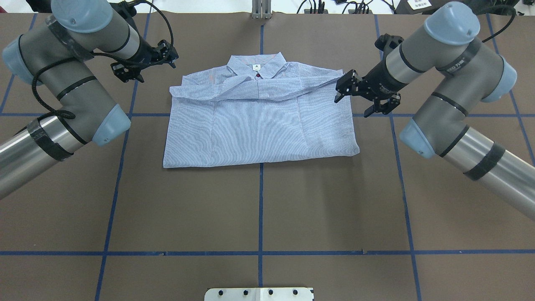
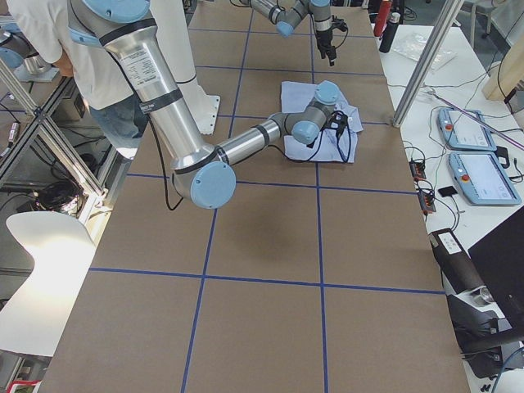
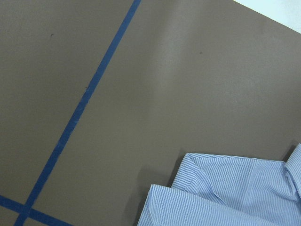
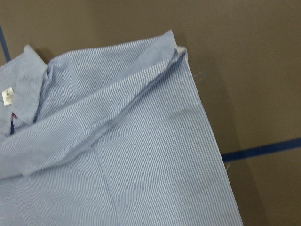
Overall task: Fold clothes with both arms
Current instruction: 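Move the right gripper to the folded shirt's near corner and grasp it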
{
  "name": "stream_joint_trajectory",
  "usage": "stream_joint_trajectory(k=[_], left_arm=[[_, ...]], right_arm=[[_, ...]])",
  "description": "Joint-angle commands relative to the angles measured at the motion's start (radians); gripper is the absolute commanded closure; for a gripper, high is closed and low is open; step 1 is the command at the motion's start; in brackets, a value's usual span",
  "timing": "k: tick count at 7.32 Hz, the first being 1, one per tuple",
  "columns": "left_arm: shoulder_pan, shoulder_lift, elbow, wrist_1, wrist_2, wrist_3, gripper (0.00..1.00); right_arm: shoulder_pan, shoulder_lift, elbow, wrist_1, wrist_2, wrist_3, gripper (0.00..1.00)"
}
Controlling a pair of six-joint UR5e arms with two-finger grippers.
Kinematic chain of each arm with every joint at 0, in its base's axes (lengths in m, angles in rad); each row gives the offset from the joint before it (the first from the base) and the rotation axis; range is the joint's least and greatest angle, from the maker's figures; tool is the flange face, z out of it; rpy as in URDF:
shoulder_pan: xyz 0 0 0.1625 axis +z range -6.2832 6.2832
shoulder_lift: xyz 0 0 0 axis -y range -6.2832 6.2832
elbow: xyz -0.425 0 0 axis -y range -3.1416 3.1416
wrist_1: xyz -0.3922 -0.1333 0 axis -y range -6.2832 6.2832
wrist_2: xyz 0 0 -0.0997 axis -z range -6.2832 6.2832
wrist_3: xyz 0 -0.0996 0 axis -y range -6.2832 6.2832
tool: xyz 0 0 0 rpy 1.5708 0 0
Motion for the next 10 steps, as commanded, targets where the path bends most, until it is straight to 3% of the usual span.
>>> stream_joint_trajectory(k=[1, 7, 8, 10], left_arm=[[-0.002, 0.002, -0.017, 0.003, 0.000, -0.006, 0.00], [-0.002, 0.005, -0.030, 0.006, 0.001, -0.012, 0.00], [-0.002, 0.006, -0.030, 0.006, 0.003, -0.010, 0.00], [-0.003, 0.006, -0.031, 0.006, 0.003, -0.012, 0.00]], right_arm=[[-0.072, -0.097, 0.059, -0.004, -0.037, 0.010, 0.00], [-0.126, -0.084, 0.011, -0.007, -0.140, -0.005, 0.06], [-0.120, -0.081, 0.010, -0.007, -0.147, -0.005, 0.13], [-0.125, -0.071, 0.007, -0.007, -0.152, -0.005, 0.37]])
